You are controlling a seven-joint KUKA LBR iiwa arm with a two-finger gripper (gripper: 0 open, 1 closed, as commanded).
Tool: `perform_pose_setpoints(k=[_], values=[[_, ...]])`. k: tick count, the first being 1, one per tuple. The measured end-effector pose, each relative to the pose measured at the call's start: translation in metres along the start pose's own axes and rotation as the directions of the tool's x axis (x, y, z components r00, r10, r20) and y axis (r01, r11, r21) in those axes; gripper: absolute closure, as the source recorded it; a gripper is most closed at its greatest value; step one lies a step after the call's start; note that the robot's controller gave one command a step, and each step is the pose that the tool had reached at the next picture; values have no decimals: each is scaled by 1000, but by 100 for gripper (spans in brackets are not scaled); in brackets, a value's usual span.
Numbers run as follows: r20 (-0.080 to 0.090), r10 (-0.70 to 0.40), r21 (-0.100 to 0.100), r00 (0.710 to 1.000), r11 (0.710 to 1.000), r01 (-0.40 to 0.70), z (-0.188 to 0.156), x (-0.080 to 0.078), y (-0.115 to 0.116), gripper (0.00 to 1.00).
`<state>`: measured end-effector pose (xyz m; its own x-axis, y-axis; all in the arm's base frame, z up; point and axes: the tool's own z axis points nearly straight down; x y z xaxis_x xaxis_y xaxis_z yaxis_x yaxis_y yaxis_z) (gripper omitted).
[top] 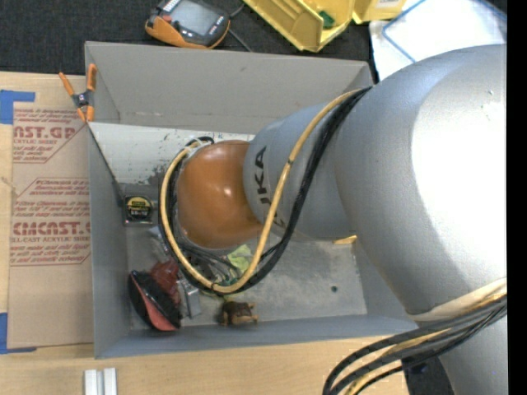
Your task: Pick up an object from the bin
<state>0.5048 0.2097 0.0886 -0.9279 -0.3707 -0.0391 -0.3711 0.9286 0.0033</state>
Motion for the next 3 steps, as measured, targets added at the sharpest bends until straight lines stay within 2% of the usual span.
perform_pose_setpoints(k=[1,2,3], values=[[-17,122,-2,992,993,-122,6,-1,-9,100],[-17,122,-1,992,993,-122,6,-1,-9,100],[-8,226,-3,974,974,-226,-70,-37,-6,100]])
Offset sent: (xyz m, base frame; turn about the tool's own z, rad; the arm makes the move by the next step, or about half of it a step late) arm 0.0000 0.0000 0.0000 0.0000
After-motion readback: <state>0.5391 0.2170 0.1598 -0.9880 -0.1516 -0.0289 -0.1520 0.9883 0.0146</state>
